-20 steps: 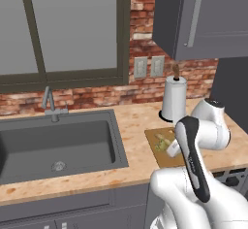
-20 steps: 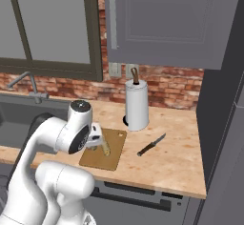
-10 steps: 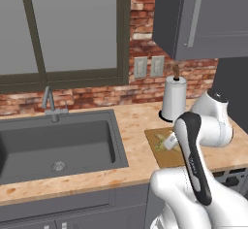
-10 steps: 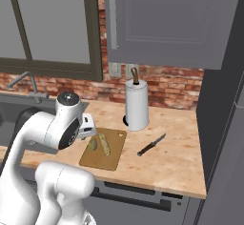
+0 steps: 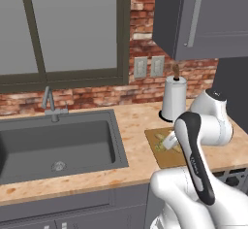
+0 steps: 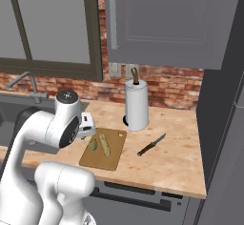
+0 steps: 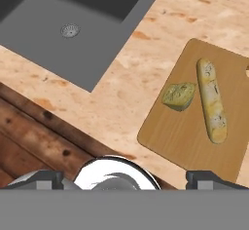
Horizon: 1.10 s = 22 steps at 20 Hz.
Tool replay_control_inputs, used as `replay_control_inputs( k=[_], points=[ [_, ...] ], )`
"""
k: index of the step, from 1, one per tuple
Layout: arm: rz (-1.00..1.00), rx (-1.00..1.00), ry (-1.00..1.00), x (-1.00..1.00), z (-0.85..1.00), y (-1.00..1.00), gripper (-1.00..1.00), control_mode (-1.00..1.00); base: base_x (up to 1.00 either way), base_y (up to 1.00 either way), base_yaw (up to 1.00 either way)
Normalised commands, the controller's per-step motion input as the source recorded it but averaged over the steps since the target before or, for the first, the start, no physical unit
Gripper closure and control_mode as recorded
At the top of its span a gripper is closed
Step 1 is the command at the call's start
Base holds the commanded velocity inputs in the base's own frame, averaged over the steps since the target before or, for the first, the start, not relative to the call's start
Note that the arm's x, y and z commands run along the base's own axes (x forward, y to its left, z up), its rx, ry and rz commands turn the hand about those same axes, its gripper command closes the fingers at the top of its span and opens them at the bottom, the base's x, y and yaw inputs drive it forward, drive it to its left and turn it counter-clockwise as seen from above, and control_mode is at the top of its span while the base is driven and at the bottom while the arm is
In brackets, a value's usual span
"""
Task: Retrieve the sausage and cheese from the fridge and place them on the cutting board on the counter.
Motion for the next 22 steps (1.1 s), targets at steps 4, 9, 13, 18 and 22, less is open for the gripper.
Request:
replay_control_inputs(
  k=[4, 9, 13, 18, 22],
  points=[
    [0.00, 0.00, 0.00, 0.00, 0.00, 0.00, -1.00, 1.00, 0.00, 0.00, 0.00],
    [0.00, 0.00, 0.00, 0.00, 0.00, 0.00, -1.00, 1.00, 0.00, 0.00, 0.00],
    [0.00, 0.00, 0.00, 0.00, 0.00, 0.00, -1.00, 1.00, -0.22, 0.01, -0.06],
    [0.00, 0.00, 0.00, 0.00, 0.00, 0.00, -1.00, 1.00, -0.80, 0.26, -0.06],
    [0.00, 0.00, 0.00, 0.00, 0.00, 0.00, -1.00, 1.00, -0.66, 0.68, 0.06]
  ],
)
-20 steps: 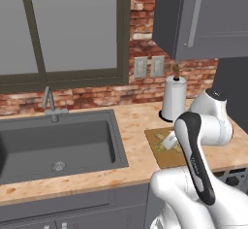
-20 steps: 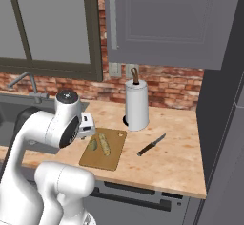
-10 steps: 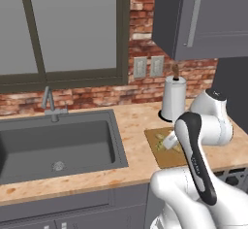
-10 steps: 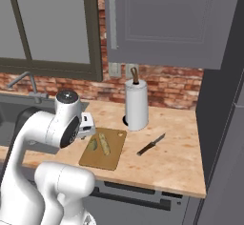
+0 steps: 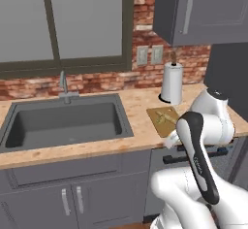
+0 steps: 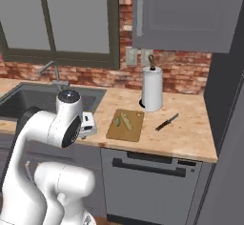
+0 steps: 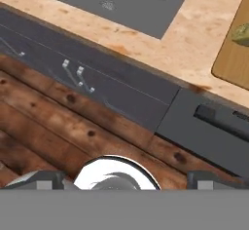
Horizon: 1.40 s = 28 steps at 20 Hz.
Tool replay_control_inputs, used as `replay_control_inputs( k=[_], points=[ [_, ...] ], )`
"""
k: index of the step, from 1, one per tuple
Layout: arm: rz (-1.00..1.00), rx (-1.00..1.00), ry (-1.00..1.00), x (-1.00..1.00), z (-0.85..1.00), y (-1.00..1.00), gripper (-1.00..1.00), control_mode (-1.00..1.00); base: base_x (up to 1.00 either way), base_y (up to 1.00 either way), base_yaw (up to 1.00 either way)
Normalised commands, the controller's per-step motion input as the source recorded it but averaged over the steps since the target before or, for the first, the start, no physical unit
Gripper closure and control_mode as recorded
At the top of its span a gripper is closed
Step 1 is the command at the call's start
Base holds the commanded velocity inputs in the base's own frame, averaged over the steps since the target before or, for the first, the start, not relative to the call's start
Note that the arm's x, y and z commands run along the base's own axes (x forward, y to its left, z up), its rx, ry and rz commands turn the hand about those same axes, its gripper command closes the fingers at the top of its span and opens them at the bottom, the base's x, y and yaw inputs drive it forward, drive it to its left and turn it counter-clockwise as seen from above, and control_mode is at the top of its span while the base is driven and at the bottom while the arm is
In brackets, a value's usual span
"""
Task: Retrieve the sausage and cheese from the fridge and place them on the cutting board on the counter.
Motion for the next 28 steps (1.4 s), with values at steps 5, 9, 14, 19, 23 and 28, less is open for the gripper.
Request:
replay_control_inputs(
  k=[5, 9, 14, 19, 23, 28],
  points=[
    [0.00, 0.00, 0.00, 0.00, 0.00, 0.00, -1.00, 1.00, -0.35, 0.72, 0.48],
    [0.00, 0.00, 0.00, 0.00, 0.00, 0.00, -1.00, 1.00, -0.25, 0.59, 0.66],
    [0.00, 0.00, 0.00, 0.00, 0.00, 0.00, -1.00, 1.00, -0.18, 0.58, 0.68],
    [0.00, 0.00, 0.00, 0.00, 0.00, 0.00, -1.00, 1.00, -0.08, 0.61, 0.58],
    [0.00, 0.00, 0.00, 0.00, 0.00, 0.00, -1.00, 1.00, 0.02, 0.64, 0.41],
    [0.00, 0.00, 0.00, 0.00, 0.00, 0.00, -1.00, 1.00, 0.18, 0.62, 0.32]
  ],
)
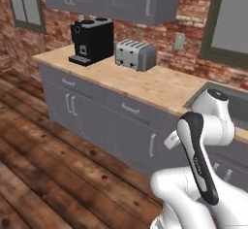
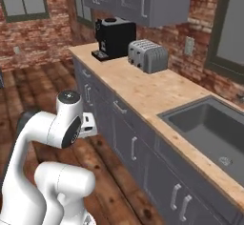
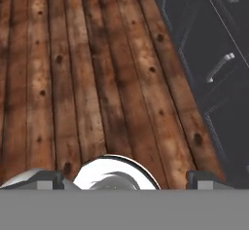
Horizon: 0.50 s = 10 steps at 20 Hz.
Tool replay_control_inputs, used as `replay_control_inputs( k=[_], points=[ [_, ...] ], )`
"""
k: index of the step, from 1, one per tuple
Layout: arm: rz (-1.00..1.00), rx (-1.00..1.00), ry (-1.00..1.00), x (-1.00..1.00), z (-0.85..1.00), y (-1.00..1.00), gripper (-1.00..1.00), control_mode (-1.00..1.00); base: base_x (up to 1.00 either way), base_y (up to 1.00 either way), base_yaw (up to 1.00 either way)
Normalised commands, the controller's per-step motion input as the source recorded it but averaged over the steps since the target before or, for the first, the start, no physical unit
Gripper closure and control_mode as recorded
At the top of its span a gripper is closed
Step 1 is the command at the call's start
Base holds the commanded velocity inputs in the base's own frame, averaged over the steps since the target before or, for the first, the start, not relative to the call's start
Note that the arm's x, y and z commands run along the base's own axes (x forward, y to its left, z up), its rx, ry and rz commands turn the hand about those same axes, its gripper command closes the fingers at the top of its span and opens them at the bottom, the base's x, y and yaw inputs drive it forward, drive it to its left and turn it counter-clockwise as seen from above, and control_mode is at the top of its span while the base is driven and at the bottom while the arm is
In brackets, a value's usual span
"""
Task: Retrieve the sausage and cheese from the fridge and place them on the cutting board on the counter.
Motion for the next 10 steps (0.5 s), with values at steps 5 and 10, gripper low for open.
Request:
replay_control_inputs(
  k=[5, 10],
  points=[
    [0.00, 0.00, 0.00, 0.00, 0.00, 0.00, -1.00, 1.00, 0.37, 0.71, 0.17],
    [0.00, 0.00, 0.00, 0.00, 0.00, 0.00, -1.00, 1.00, 0.22, 0.58, 0.42]
  ],
)
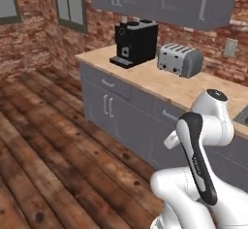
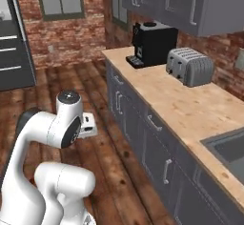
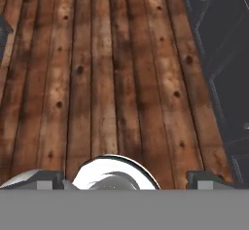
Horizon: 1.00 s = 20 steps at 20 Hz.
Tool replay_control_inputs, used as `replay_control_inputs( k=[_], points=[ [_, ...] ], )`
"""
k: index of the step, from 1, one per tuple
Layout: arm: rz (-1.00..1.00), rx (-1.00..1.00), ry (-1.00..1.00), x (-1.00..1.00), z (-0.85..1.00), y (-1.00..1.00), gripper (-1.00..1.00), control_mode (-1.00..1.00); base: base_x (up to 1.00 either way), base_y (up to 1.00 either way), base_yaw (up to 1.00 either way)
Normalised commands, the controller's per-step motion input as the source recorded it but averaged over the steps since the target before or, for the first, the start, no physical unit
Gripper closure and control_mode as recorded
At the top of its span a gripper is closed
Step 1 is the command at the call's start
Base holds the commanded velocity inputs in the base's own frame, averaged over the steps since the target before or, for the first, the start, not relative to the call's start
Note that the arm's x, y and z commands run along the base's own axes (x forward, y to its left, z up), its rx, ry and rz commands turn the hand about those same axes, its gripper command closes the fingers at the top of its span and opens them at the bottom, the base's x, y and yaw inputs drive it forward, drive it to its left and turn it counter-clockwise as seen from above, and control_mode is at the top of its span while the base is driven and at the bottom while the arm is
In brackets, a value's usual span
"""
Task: Retrieve the sausage and cheese from the fridge and place them on the cutting board on the counter.
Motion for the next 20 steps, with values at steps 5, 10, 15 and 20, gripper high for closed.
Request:
replay_control_inputs(
  k=[5, 10, 15, 20],
  points=[
    [0.00, 0.00, 0.00, 0.00, 0.00, 0.00, -1.00, 1.00, 0.01, 0.39, 0.75],
    [0.00, 0.00, 0.00, 0.00, 0.00, 0.00, -1.00, 1.00, 0.08, 0.27, 0.77],
    [0.00, 0.00, 0.00, 0.00, 0.00, 0.00, -1.00, 1.00, 0.26, 0.29, 0.63],
    [0.00, 0.00, 0.00, 0.00, 0.00, 0.00, -1.00, 1.00, 0.67, 0.23, 0.38]
  ],
)
